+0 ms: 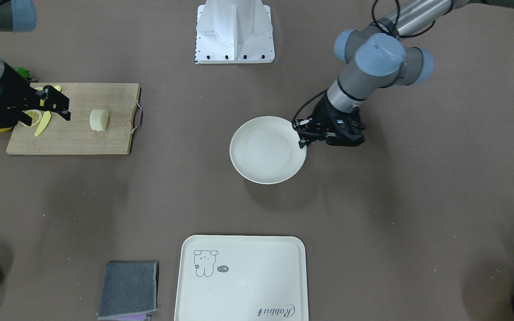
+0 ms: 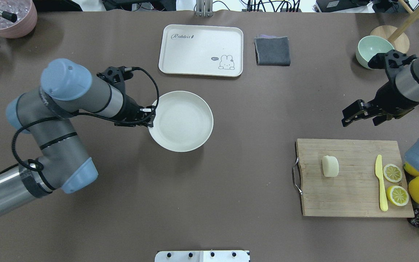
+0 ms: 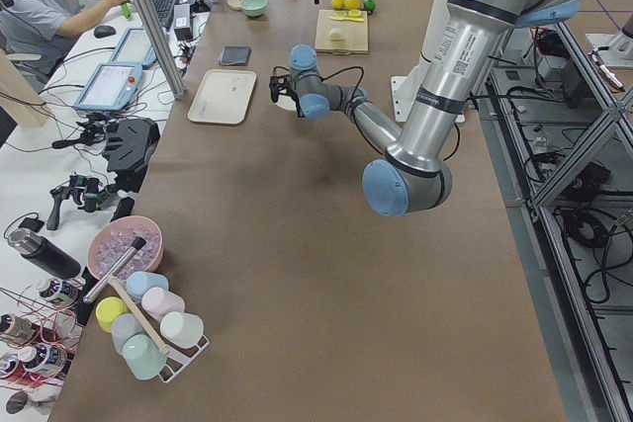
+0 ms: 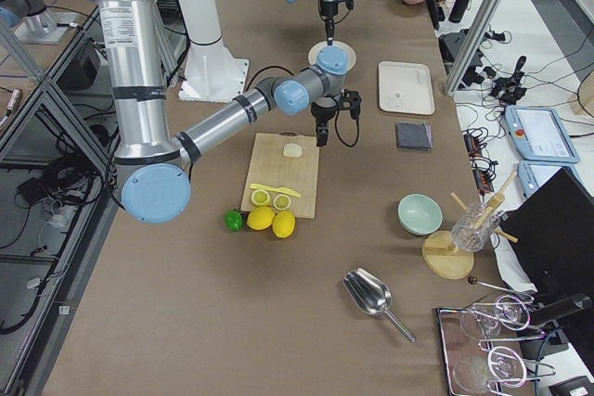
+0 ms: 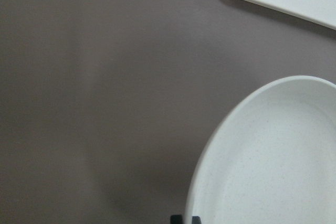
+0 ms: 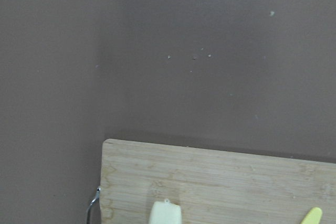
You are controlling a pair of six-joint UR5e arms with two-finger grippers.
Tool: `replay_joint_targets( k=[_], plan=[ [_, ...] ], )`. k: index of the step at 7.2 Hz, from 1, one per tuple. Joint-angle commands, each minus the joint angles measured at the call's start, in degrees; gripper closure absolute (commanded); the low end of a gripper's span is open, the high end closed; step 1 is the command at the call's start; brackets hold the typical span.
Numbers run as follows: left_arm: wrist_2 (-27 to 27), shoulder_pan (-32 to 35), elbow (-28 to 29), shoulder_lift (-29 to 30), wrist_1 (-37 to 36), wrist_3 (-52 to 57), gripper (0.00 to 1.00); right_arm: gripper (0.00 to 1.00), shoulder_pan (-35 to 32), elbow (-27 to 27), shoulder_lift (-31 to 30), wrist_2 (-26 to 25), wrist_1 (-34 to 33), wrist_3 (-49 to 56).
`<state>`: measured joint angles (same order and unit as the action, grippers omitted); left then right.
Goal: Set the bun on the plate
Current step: 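Lower the right gripper over the cream bun while the left gripper hovers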
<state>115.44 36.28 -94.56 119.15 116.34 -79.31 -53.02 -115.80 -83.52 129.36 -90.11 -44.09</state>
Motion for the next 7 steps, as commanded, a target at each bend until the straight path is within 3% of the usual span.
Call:
replay_joint_targets(
  k=[1,3,7],
  plan=[
    [-3.1,-2.61,4.19,3.28,-1.21,-1.63,1.0,0.0,5.89,-0.74,0.38,-2.96,0.02,-3.98],
    [-3.47,-3.67,6.84,6.35,-1.2,-1.98,1.0,0.0,9.33,-0.57,0.38,-4.1,0.02,-6.09],
    [-4.61,-4.55,7.63,6.89,-0.94,-2.07,1.0,0.02,11.45,2.41,-0.5,-6.13,-0.07,-6.1]
  ],
)
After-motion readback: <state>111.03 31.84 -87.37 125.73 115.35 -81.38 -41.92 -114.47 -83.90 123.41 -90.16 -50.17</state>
